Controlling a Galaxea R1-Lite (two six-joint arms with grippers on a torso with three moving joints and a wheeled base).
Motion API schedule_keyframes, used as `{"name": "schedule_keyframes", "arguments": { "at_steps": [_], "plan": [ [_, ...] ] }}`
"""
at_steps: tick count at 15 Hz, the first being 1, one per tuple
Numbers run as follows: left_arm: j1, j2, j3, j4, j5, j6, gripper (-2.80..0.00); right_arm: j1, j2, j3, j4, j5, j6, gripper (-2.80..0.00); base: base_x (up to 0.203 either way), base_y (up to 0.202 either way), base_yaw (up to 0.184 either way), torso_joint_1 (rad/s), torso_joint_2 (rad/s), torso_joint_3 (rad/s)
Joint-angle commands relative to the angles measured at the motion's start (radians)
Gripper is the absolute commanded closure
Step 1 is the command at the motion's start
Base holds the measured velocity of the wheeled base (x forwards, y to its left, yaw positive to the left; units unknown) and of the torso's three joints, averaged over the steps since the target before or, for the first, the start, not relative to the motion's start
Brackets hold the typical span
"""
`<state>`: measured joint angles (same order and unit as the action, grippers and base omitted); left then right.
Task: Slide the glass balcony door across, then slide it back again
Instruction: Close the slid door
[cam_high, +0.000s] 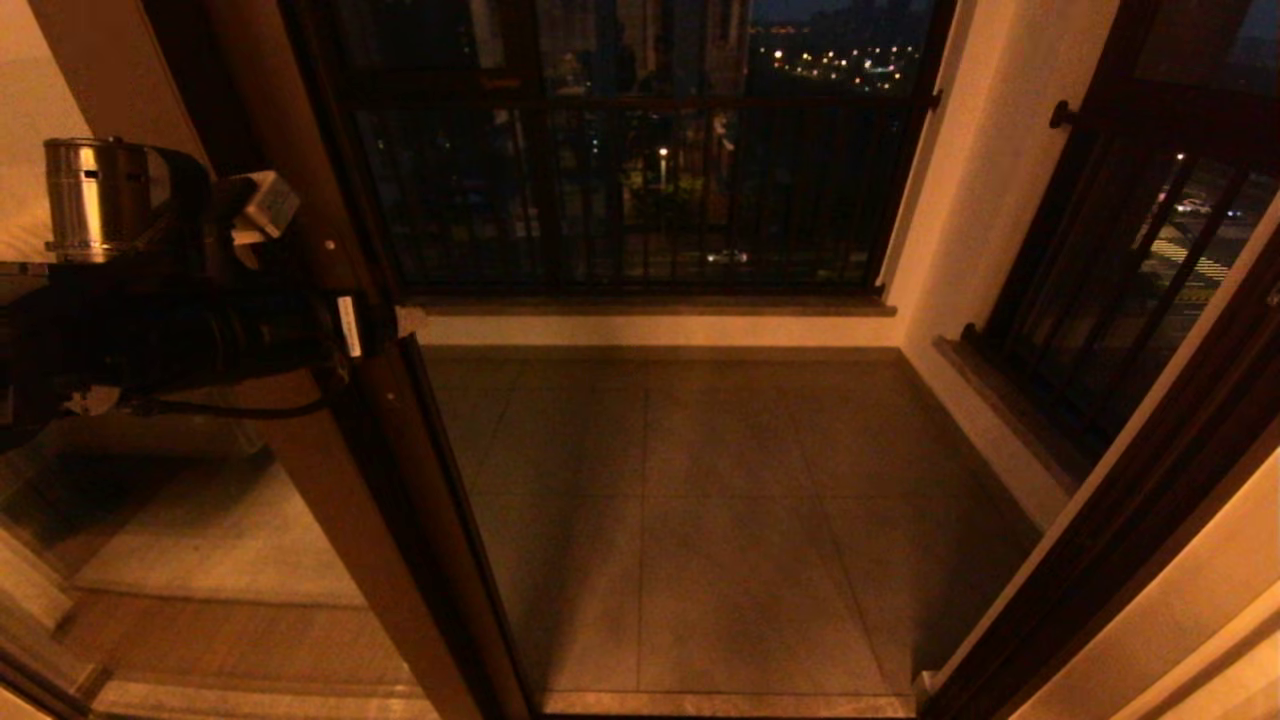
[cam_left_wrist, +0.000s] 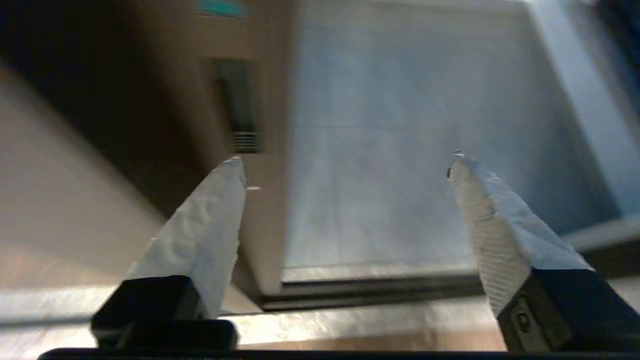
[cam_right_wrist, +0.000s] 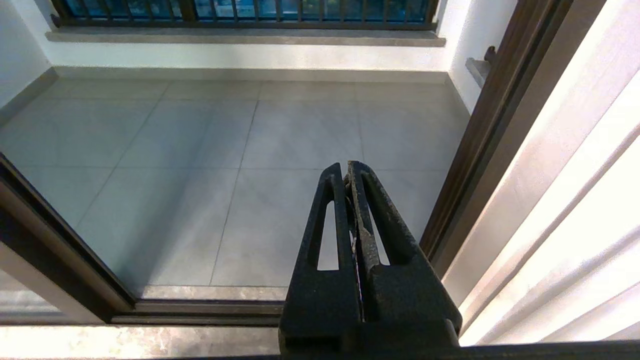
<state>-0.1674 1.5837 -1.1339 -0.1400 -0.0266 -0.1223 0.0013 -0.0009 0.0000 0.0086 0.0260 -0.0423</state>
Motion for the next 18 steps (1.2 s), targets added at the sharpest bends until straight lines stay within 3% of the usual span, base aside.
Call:
{"name": "schedule_keyframes", "arguments": {
  "at_steps": [1, 2, 6, 8, 15, 18],
  "plan": [
    [0.011, 0.021, -0.003, -0.002, -0.033, 0.015, -2.8, 0.0, -0.001, 0.003, -0.001, 0.0, -0.001, 0.0, 0.0, 0.0, 0.0, 0.0, 0.0, 0.0],
    [0.029, 0.024, 0.0, -0.002, -0.039, 0.026, -2.8, 0.0, -0.001, 0.002, 0.0, 0.001, -0.001, 0.0, 0.0, 0.0, 0.0, 0.0, 0.0, 0.0],
    [0.13, 0.024, 0.005, -0.005, -0.172, 0.057, -2.8, 0.0, -0.001, 0.003, 0.001, 0.0, -0.001, 0.0, 0.0, 0.0, 0.0, 0.0, 0.0, 0.0],
    [0.142, 0.034, -0.002, -0.007, -0.202, 0.058, -2.8, 0.0, -0.001, 0.003, 0.001, 0.002, -0.001, 0.0, 0.0, 0.0, 0.0, 0.0, 0.0, 0.0],
    [0.168, -0.005, 0.025, 0.0, -0.4, 0.082, -2.8, 0.0, -0.001, 0.003, 0.001, 0.001, -0.001, 0.0, 0.0, 0.0, 0.0, 0.0, 0.0, 0.0],
    [0.175, 0.023, 0.018, -0.006, -0.406, 0.093, -2.8, 0.0, -0.001, 0.003, 0.001, 0.0, -0.001, 0.0, 0.0, 0.0, 0.0, 0.0, 0.0, 0.0]
  ]
}}
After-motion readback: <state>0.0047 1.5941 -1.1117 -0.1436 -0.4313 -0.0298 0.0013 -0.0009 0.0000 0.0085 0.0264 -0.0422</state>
